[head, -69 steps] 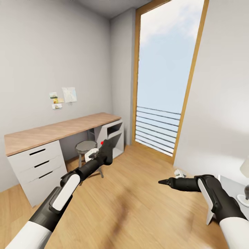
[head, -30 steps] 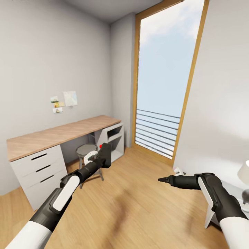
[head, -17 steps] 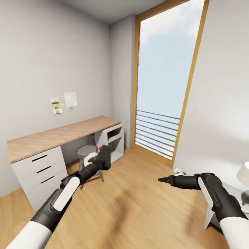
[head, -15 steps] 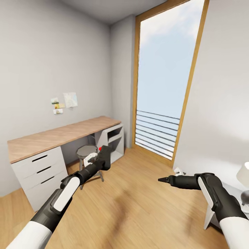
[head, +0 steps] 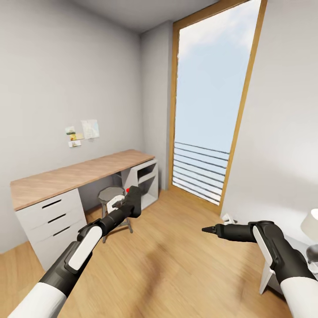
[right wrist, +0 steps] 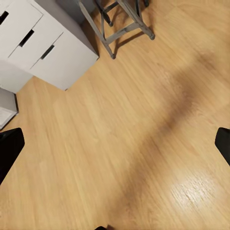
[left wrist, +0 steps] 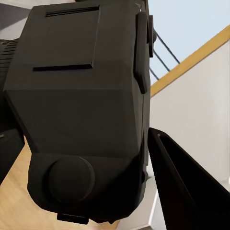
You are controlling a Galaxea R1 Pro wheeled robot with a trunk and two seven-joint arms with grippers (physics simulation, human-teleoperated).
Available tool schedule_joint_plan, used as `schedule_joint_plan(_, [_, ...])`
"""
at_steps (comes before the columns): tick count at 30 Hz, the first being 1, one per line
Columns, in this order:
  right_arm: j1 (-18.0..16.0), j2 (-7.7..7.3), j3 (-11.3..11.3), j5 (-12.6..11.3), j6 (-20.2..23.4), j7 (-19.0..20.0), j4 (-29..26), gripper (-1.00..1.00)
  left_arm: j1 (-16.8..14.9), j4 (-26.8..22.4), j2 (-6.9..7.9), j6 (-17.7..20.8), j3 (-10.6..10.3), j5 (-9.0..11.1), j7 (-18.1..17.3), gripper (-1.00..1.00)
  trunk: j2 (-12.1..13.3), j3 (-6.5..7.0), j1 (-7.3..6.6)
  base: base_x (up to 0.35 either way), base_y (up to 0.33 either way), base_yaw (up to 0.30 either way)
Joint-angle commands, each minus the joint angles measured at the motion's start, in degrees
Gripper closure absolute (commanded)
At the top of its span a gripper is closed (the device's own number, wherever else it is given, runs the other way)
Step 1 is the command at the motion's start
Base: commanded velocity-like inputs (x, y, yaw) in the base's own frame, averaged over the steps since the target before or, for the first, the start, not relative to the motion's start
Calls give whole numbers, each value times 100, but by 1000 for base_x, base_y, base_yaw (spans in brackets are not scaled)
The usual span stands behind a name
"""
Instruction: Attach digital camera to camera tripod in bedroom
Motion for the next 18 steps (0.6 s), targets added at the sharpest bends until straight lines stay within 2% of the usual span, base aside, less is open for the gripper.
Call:
schedule_joint_plan(1, [-4,-1,-4,-50,45,-21,0,-100,-5,-8,5,10,-11,47,25,100,36,11,-22,0,0,0])
schedule_joint_plan(18, [-4,-1,2,-64,45,-21,2,-100,-5,-8,5,1,-20,43,34,100,718,316,-395,0,0,0])
